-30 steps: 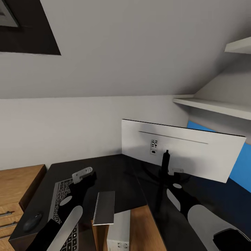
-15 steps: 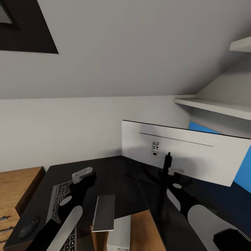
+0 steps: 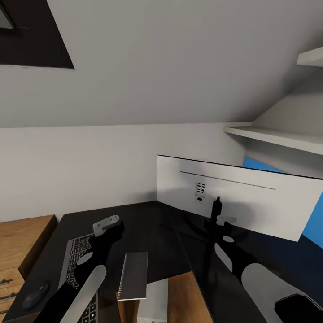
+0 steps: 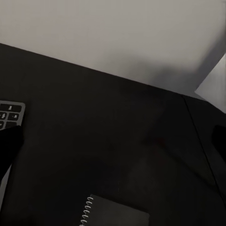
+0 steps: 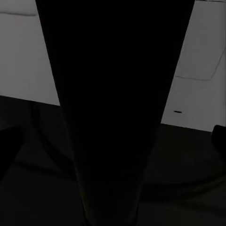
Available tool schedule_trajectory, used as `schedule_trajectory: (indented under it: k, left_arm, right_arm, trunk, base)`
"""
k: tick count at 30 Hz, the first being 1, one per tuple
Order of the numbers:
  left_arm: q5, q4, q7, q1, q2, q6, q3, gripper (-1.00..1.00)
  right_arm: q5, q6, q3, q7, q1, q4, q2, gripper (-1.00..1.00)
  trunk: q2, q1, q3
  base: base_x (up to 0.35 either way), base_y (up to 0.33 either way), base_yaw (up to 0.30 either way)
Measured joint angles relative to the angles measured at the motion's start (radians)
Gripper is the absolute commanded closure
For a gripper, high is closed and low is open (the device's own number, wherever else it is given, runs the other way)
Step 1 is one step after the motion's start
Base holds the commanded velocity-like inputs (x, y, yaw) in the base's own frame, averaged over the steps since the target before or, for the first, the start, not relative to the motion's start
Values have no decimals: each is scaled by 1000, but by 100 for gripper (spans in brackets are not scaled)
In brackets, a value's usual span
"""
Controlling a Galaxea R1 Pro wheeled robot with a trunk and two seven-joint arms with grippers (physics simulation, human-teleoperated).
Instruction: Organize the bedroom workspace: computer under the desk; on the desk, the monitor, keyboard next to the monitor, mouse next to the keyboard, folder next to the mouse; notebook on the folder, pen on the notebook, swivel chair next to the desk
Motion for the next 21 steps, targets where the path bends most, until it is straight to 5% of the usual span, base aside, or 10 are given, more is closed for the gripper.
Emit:
schedule_trajectory:
  k: [7,19,20,21]
  left_arm:
    - [0,1,0,0,0,1,-1,-100]
    - [0,2,0,0,0,2,0,-100]
    - [0,2,0,0,1,2,-1,-100]
    - [0,2,0,0,1,2,-1,-100]
  right_arm:
    - [55,0,0,-5,0,0,1,-100]
    - [61,2,0,-5,0,0,1,-100]
    - [61,3,0,-6,0,0,1,100]
    - [61,3,-1,-6,0,0,1,100]
  trunk:
    - [0,0,0]
    - [0,0,0]
    - [0,0,0]
    - [0,0,0]
  base:
    - [49,0,0]
    - [13,0,0]
    - [0,0,0]
    - [0,0,0]
